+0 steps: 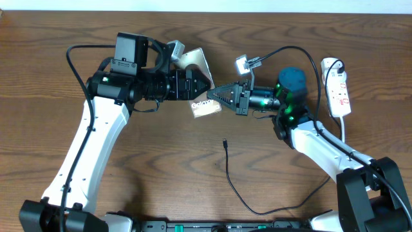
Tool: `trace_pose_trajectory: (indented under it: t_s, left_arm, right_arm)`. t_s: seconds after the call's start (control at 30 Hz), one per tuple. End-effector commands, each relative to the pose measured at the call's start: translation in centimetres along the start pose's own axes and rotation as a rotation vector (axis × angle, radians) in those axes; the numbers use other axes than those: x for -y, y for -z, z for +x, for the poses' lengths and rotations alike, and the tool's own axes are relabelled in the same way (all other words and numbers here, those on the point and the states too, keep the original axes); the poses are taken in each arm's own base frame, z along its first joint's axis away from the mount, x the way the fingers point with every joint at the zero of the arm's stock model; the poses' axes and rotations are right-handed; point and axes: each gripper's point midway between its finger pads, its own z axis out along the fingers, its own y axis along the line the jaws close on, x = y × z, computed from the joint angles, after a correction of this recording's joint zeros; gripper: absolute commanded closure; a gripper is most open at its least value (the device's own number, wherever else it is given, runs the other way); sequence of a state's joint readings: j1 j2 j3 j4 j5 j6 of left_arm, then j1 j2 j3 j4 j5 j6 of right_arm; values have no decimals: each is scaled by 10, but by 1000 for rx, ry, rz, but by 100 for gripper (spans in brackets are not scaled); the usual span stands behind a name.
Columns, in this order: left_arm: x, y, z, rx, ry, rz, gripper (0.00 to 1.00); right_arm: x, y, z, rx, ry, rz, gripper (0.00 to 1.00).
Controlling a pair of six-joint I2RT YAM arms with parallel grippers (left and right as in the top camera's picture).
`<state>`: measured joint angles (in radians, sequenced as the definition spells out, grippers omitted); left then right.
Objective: Plug charger to phone and switch on socket
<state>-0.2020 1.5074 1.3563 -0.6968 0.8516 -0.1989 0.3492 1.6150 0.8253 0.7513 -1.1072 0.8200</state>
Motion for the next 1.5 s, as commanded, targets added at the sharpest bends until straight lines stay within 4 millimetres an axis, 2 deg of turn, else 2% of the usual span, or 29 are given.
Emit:
trace_pose_trajectory:
  t_s: [0.0, 0.07, 0.17, 0.27, 0.37, 0.63, 0.67, 0.7, 0.73, 0.77, 0.87, 1.0, 1.1, 1.23, 1.37, 1.47]
  left_arm:
    - [29, 5, -2, -6, -79, 147, 12]
    - [42, 8, -2, -11, -100, 218, 13]
    - [65, 14, -2, -14, -149, 352, 19]
    - [78, 20, -3, -15, -186, 431, 28]
    - [78, 20, -3, -15, -186, 431, 45]
    - [78, 20, -2, -18, -180, 430, 76]
    - [78, 20, -2, -18, -180, 429, 81]
    - [76, 19, -3, -15, -180, 418, 93]
    - [74, 18, -4, -11, -179, 405, 92]
    - [70, 17, -5, -5, -174, 381, 93]
    - [50, 10, -2, -11, -117, 268, 93]
    - [20, 3, 14, -60, -8, 120, 93]
    - [4, -1, 32, -113, 66, 54, 92]
    - [-7, -5, 51, -167, 194, 32, 93]
    - [-17, -12, 67, -205, 337, 12, 92]
    - [-25, -16, 80, -233, 456, -8, 93]
  right_arm:
    - [-39, 1, -3, -61, -23, -127, 99]
    - [-43, 1, -6, -55, -24, -138, 99]
    - [-43, 1, -6, -57, -39, -137, 99]
    - [-40, 1, -3, -64, -64, -128, 99]
    - [-40, 1, -4, -62, -64, -127, 99]
    - [-33, 3, -6, -50, -92, -104, 99]
    - [-32, 3, -5, -52, -100, -100, 99]
    - [-30, 3, -4, -53, -105, -96, 97]
    - [-30, 4, -5, -51, -97, -95, 93]
    - [-28, 6, -6, -46, -85, -92, 85]
    - [-20, 17, -15, -12, -12, -67, 53]
    - [-1, 40, -27, 31, 1, -6, 29]
    - [21, 54, -24, 34, -23, 58, 17]
    - [58, 67, 2, -1, -114, 188, 2]
    - [104, 84, 38, -39, -256, 440, 1]
    - [132, 105, 64, -70, -361, 649, 1]
